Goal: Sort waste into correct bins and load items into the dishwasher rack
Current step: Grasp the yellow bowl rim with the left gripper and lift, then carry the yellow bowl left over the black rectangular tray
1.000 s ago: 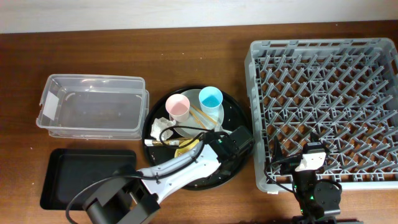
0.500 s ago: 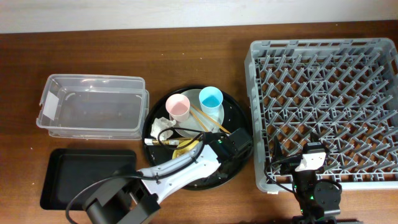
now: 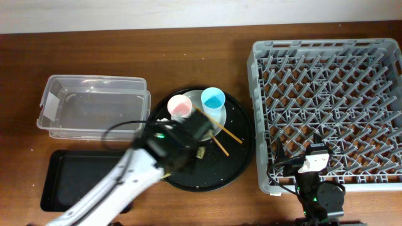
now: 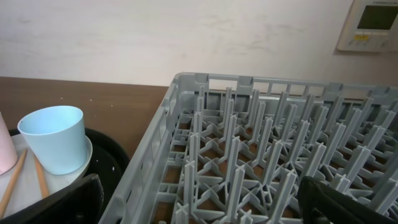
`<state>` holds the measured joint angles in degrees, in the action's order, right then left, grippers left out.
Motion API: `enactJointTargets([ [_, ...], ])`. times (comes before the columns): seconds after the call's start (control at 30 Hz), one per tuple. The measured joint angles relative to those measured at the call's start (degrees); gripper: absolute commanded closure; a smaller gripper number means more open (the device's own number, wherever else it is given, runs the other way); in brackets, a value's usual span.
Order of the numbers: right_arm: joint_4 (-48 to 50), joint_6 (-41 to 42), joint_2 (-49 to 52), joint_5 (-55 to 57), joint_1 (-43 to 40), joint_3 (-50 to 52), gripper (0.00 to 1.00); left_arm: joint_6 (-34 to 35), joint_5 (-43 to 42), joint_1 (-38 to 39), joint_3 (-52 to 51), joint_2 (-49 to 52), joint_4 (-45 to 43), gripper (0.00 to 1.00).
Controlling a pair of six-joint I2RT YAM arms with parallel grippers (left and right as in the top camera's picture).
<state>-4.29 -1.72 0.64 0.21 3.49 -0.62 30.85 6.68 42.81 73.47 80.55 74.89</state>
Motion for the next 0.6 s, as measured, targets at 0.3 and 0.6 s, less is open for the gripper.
enactJointTargets([
  [0.3,0.0,0.0,0.0,0.0,0.0,0.0,0.02,-9.3,-3.2,-32.6,0.0,-17.1,6.4,1.0],
  [0.6,0.0,0.0,0.0,0.0,0.0,0.0,0.02,-12.8,-5.6,-46.2,-10.4,-23.7,-0.4,1.0],
])
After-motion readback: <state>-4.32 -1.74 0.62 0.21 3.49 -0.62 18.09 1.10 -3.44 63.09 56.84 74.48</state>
